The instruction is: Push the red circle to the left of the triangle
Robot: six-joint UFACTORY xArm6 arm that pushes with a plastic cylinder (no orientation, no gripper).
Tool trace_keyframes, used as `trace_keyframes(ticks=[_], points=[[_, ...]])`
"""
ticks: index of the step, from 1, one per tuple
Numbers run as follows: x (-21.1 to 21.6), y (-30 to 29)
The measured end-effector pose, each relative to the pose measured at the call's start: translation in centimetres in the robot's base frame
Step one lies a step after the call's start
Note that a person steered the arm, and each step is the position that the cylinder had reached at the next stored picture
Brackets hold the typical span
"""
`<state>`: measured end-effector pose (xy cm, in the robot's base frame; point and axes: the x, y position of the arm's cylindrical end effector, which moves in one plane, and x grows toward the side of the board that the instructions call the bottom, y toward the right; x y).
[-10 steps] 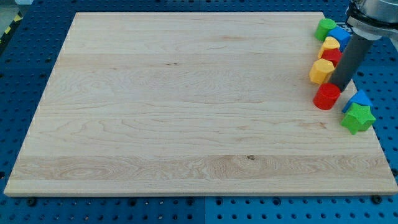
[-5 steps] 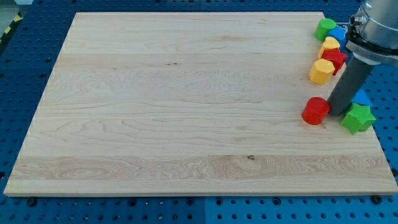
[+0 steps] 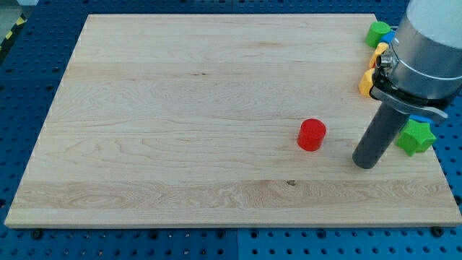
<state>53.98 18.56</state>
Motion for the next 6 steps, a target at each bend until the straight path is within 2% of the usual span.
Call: trace_keyframes(ticks=[1,2,3,4,5,6], points=[[0.0,0.0],[3.2,0.0],[3.3,0.0],[3.3,-2.7],[1.2,-2.8],[1.0,-3.2]])
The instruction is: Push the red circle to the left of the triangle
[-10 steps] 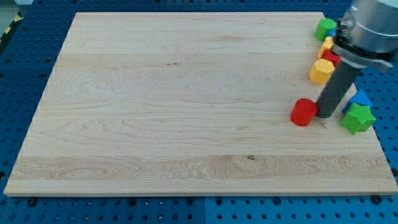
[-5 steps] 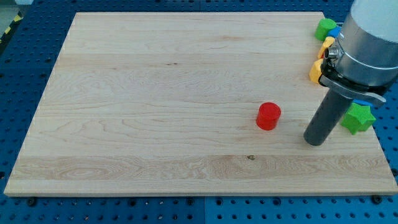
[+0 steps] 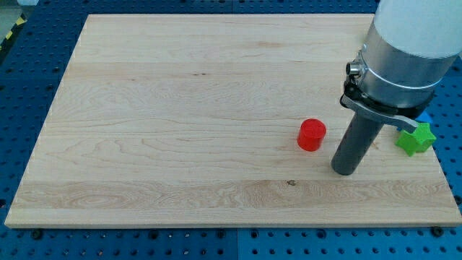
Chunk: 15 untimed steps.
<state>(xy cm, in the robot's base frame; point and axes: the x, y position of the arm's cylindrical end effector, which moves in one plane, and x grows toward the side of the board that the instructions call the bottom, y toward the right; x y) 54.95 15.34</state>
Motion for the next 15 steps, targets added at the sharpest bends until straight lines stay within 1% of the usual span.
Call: trace_keyframes(ticks=[1,3,4,5,6,7,10,11,12,13,14,15], points=[[0.0,0.0],[-2.1,0.0],[-1.7,-0.3],[-2.2,-2.2],[-4.5,-3.4],[-5.6,-3.4],[-4.8,-4.2],[-6.3,-4.7],[-6.8,-4.7],[-7.0,-4.6],[-7.0,-2.5],[-6.8,-2.3]])
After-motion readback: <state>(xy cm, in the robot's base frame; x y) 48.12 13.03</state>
